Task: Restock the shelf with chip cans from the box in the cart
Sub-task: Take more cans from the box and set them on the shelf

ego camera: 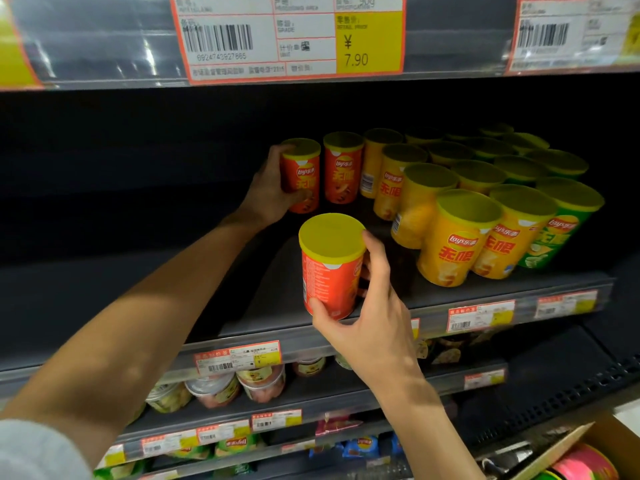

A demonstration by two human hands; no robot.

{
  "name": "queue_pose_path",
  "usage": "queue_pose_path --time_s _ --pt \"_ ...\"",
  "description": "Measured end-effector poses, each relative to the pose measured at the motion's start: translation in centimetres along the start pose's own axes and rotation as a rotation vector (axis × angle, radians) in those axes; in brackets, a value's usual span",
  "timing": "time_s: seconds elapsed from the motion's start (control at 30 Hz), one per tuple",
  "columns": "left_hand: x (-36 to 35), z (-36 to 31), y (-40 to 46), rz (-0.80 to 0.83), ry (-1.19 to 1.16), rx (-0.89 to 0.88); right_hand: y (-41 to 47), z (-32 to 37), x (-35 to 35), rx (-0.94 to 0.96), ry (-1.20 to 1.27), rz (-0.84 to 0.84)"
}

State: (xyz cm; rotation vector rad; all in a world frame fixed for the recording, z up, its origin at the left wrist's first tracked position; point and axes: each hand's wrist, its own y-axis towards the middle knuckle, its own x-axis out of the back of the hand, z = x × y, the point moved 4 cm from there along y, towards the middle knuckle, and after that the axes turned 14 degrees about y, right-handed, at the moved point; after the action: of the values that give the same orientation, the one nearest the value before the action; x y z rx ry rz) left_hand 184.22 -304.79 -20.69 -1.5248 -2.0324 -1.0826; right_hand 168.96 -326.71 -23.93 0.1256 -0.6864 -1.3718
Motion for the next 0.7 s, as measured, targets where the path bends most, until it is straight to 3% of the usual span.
queue_pose_path --time_s 0.7 --pt "0.4 0.8 2.6 0.073 0.056 0.051 -0.1 0.0 -0.4 0.058 -0.054 -0.069"
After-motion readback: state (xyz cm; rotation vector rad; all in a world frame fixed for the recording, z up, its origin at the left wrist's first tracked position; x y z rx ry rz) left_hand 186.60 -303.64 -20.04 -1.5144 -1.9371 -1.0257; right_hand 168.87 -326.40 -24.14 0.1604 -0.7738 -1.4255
